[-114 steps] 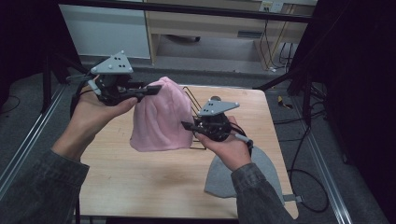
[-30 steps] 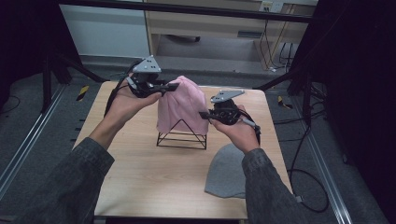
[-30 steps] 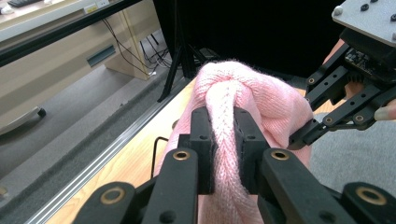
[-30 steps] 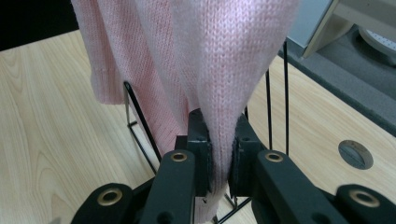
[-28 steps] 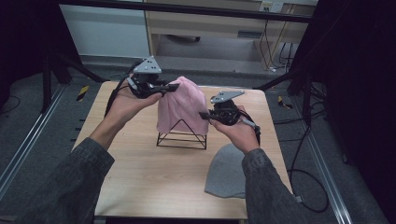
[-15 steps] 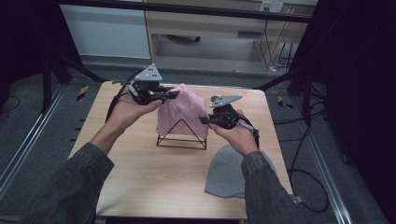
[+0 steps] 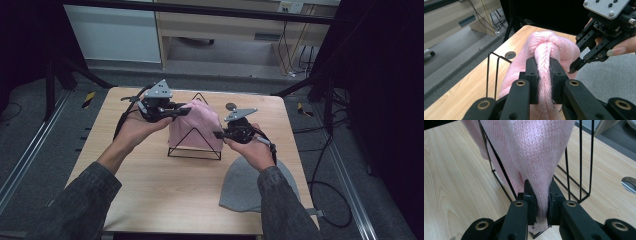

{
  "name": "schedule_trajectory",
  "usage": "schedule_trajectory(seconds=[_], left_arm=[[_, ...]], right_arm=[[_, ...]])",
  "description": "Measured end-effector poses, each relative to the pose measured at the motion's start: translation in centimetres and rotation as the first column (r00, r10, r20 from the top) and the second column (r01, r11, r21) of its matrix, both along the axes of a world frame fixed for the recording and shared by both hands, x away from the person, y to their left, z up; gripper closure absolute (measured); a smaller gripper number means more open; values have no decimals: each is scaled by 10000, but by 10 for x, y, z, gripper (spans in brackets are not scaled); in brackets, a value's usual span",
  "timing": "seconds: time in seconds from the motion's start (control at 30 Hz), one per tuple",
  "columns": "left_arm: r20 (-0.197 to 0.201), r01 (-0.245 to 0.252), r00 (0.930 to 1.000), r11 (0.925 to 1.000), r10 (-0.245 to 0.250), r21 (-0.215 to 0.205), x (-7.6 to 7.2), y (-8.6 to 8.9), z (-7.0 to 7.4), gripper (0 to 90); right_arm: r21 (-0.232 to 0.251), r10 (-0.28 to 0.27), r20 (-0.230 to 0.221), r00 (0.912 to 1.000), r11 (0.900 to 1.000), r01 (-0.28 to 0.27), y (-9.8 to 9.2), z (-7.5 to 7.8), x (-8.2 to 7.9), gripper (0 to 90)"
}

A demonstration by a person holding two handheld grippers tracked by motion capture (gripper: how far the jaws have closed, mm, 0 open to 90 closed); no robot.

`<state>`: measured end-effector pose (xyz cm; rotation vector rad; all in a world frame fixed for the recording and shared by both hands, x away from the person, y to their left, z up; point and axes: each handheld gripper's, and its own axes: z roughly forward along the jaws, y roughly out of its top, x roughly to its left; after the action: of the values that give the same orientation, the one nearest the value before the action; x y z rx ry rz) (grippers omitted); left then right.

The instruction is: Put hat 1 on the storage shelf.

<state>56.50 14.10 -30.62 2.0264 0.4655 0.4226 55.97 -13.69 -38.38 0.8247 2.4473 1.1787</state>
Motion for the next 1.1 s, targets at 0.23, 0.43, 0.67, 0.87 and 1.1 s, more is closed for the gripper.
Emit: schedule_trajectory(seconds=[0.23, 0.43, 0.67, 0.87, 1.1], left_arm=[[-202, 1, 9998, 10000, -1, 7, -2, 4, -13, 798], [-337, -25, 9994, 10000, 22, -79, -2, 4, -23, 798], [-503, -77, 9987, 9998, 67, -185, -4, 4, -33, 798], [-633, -86, 9980, 9999, 81, -68, -4, 5, -41, 797], [-863, -169, 9961, 9998, 161, -89, -3, 5, -54, 794]], right_arm=[[-107, -5, -149, 9999, 9999, 4, 0, -8, -1, 803], [-138, -48, -293, 9996, 9999, 44, 0, -15, -1, 781], [-211, -48, -398, 9992, 9998, 39, -1, -20, -2, 714], [-246, -44, -465, 9989, 9997, 32, -2, -23, -5, 699], [-241, -141, -504, 9986, 9996, 129, -8, -23, -9, 692]])
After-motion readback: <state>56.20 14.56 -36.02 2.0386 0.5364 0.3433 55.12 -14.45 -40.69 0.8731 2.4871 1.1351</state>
